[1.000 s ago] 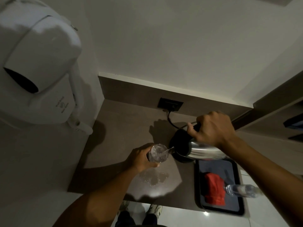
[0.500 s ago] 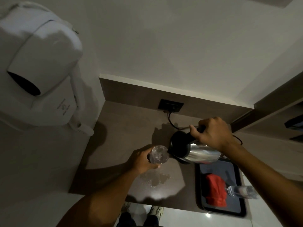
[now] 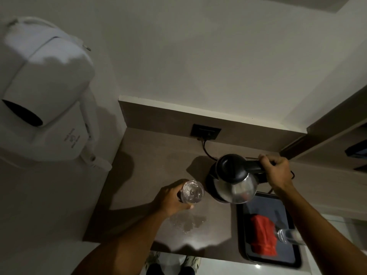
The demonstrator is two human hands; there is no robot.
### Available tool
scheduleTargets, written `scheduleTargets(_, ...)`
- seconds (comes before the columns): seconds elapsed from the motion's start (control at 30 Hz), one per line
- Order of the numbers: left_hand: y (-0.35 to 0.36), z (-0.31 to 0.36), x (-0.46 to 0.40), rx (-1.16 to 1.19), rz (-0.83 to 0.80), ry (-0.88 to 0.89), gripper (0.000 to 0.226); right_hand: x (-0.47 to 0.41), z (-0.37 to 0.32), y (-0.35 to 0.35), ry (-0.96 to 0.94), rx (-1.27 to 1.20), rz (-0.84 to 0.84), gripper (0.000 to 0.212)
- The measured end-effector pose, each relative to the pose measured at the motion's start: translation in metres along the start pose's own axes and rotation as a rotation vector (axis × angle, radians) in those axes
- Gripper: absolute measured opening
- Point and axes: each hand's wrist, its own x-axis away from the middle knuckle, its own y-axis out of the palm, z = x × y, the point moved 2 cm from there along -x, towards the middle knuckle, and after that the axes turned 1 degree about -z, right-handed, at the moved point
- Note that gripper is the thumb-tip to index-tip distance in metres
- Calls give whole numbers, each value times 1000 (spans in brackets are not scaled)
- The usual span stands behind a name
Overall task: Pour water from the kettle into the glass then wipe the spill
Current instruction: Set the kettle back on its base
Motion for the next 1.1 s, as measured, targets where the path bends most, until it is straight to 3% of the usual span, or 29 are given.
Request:
scheduleTargets(0.2, 3, -5, -4, -21, -2, -26, 105, -8, 32, 14, 82, -205, 61, 59)
scheduleTargets(0.43, 5, -4, -6, -31, -13, -48, 102, -11, 62, 15, 184, -331, 111, 35)
scheduleTargets(0.67, 5, -3, -7, -40, 1, -20, 98, -9, 69, 15, 231, -346, 99, 43)
scheduleTargets(1.1, 8, -5, -5, -16, 33, 24, 92, -5, 66, 23, 138, -356, 103, 32)
